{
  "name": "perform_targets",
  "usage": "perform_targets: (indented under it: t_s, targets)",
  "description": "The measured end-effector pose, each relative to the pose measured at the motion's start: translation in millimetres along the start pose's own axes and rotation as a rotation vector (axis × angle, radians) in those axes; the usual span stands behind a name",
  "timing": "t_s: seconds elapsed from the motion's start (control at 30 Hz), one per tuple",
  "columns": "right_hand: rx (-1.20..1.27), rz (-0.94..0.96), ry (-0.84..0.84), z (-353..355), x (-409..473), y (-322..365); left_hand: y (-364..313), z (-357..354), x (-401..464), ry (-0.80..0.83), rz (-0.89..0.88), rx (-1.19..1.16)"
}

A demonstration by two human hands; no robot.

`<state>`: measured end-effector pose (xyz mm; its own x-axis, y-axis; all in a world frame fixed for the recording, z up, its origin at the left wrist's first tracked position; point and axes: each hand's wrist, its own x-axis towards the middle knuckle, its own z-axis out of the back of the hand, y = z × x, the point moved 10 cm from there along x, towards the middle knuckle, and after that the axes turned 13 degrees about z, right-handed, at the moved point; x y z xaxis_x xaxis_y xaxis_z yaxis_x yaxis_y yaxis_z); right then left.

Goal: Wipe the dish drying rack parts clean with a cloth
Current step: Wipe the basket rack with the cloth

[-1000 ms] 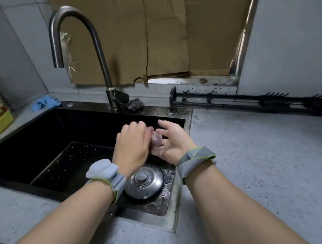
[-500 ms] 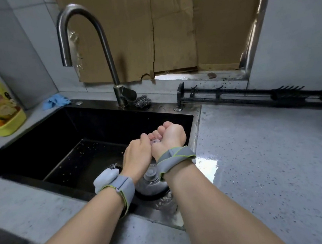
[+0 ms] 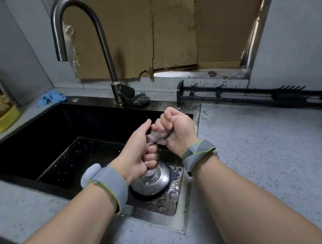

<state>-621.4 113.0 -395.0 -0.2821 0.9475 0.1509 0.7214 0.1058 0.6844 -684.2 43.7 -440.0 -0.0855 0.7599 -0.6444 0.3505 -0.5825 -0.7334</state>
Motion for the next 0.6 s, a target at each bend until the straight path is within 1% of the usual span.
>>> perform_targets:
  t_s: [0.07,0.13,0.17,0.2,0.27,0.3,0.33,0.37,0.4,0.47,0.5,0.53,0.6]
  targets:
    - [-0.088,-0.038,-0.023,10.1,-3.6,1.1,-5.9,2.0,-1.5,0.000,-0.077,0.021]
    - [-0.190,-0.056,-0.080,23.6,-5.3,3.1,-14.7,8.4,-2.6,-0.077,-0.198,0.133]
    - [-0.238,-0.083,-0.121,32.5,-5.2,2.1,-24.1,13.3,-5.3,-0.178,-0.303,0.283]
    - [-0.292,-0.137,-0.169,41.8,-6.3,-1.6,-36.6,19.2,-10.6,-0.335,-0.428,0.490]
    - [-0.331,-0.286,-0.219,50.0,-16.7,-8.0,-59.8,21.1,-26.0,-0.709,-0.679,0.966]
    - [-0.293,-0.339,-0.208,45.1,-21.9,-11.9,-65.7,17.5,-32.4,-0.859,-0.778,1.179]
    - [-0.270,-0.366,-0.200,40.8,-24.4,-13.9,-66.3,6.5,-37.4,-0.936,-0.878,1.357]
    - [-0.235,-0.376,-0.200,35.6,-25.2,-18.3,-61.2,-5.8,-40.5,-0.948,-0.964,1.497]
    - [-0.212,-0.365,-0.227,32.5,-23.5,-21.1,-53.2,-18.6,-42.4,-0.915,-1.040,1.610]
    - [-0.177,-0.323,-0.331,30.8,-20.5,-25.9,-39.0,-34.4,-50.2,-0.823,-1.181,1.709]
    - [-0.136,-0.298,-0.396,32.3,-18.8,-27.6,-36.7,-34.7,-54.4,-0.801,-1.205,1.688]
    - [-0.073,-0.260,-0.474,35.5,-17.4,-27.4,-38.2,-30.8,-58.7,-0.793,-1.198,1.618]
    - [0.110,-0.180,-0.607,34.9,-18.4,-25.1,-47.1,-15.3,-63.1,-0.773,-1.112,1.336]
